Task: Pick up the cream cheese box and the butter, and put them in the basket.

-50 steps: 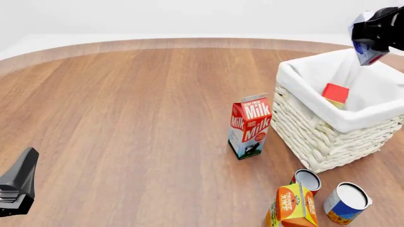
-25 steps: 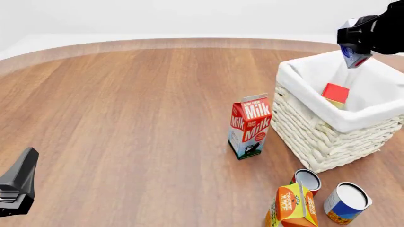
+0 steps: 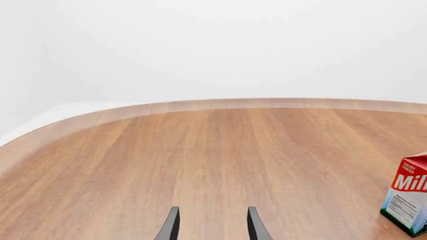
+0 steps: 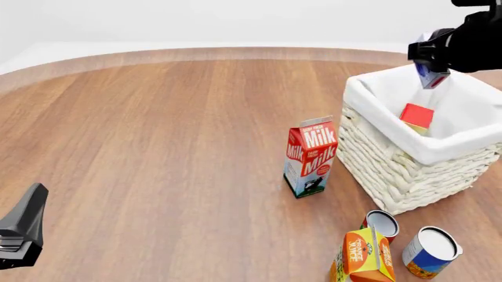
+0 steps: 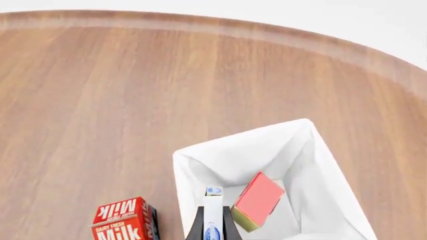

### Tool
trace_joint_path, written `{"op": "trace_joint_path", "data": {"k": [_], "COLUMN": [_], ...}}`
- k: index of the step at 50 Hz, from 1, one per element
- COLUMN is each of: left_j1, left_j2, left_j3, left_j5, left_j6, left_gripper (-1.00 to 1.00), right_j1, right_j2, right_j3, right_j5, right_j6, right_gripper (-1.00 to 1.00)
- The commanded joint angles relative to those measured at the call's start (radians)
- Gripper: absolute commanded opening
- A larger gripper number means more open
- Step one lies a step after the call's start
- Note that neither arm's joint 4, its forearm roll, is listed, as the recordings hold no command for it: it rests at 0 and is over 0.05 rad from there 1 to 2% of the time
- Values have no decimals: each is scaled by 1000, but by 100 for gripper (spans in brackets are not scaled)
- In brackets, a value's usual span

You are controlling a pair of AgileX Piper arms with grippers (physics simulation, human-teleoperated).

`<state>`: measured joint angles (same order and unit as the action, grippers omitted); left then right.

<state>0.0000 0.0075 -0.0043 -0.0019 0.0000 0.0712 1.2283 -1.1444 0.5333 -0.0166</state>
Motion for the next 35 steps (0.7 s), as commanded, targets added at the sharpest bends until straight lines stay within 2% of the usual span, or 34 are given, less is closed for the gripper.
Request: {"op": "trace_joint_path", "data": {"k": [1, 12, 15, 16, 35], "left_j1": [0, 0, 0, 0, 0], "left_j2": [0, 0, 0, 0, 0], "left_j3": [0, 0, 0, 0, 0], "left_j5": [0, 0, 0, 0, 0], "left_j6": [0, 0, 0, 0, 0], "left_gripper": [100, 100, 100, 100, 100], "right_j1": [-11, -14, -32, -23, -19], "right_j2": [15, 35, 54, 51, 87], "right_j3": [20, 28, 32, 31, 59], "right_j5": [-30, -50, -57, -57, -104], "right_j6": [12, 10, -16, -3, 16], "right_gripper": [-100, -100, -100, -100, -100]}}
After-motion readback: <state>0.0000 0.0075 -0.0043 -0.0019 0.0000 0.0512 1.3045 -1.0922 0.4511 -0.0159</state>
